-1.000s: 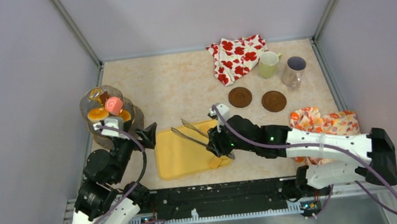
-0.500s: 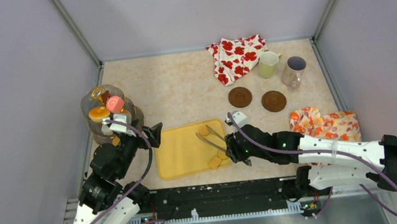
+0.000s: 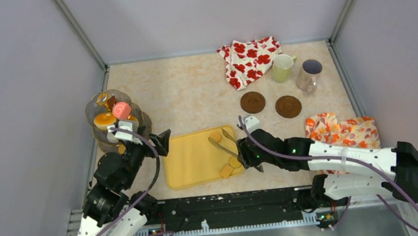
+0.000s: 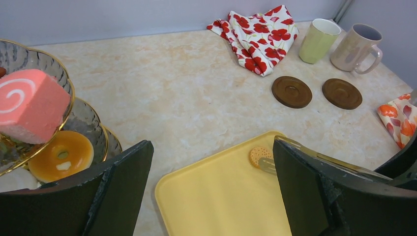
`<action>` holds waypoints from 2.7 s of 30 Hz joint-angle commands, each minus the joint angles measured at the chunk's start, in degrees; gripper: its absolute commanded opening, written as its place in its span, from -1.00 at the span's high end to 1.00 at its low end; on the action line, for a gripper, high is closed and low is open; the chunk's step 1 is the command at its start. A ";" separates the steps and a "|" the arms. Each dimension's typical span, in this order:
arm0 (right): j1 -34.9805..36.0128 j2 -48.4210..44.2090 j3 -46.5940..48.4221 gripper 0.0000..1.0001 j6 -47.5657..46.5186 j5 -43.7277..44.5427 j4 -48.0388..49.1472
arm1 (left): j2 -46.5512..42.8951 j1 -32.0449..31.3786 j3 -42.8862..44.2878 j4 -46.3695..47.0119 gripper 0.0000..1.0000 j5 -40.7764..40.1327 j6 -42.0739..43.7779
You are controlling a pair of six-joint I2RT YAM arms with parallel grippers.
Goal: Serve the afternoon tea
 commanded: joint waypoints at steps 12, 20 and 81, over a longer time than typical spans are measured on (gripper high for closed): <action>-1.51 2.95 -1.76 0.09 -1.38 -0.84 6.78 | -0.54 0.14 -0.22 2.73 -0.98 0.11 0.71; -1.99 4.43 -1.99 0.10 -1.83 -1.77 8.41 | -0.75 0.16 -0.16 2.61 -0.98 -0.10 0.67; 0.69 31.77 25.37 0.28 -2.81 -15.28 25.44 | -1.54 0.12 -0.14 2.54 -0.98 -0.57 0.51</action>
